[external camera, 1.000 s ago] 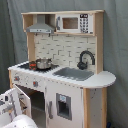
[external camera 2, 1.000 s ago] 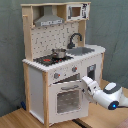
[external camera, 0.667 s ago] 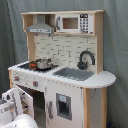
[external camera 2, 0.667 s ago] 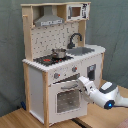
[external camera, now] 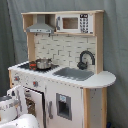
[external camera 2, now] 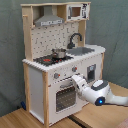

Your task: Play with the kitchen

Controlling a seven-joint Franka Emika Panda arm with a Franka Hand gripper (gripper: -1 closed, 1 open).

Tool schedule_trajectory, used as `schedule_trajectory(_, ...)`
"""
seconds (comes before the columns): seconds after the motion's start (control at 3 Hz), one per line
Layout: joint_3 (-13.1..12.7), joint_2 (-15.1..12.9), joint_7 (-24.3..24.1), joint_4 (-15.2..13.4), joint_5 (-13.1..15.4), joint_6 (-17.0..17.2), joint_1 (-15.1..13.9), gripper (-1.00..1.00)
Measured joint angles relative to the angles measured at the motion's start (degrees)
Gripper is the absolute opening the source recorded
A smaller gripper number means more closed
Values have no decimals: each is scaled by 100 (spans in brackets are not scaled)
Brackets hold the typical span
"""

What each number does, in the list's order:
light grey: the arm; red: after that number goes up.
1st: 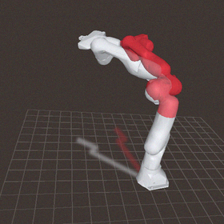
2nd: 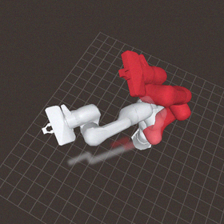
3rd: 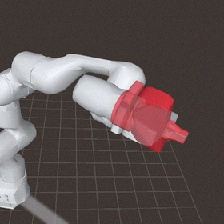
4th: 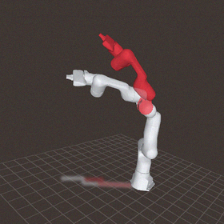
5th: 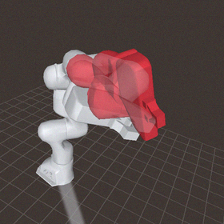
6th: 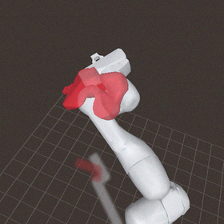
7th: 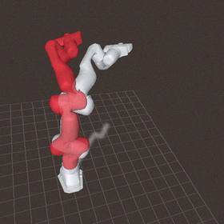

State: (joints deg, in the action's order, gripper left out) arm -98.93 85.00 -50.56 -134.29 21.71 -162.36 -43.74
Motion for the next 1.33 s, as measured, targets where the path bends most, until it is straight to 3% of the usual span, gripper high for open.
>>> schedule_trajectory(0.33,336,-1,416,71,0,-127,-183,100)
schedule_trajectory(1.0,396,-2,893,-374,5,215,959,100)
schedule_trajectory(1.33,544,8,1329,-649,7,306,1438,100)
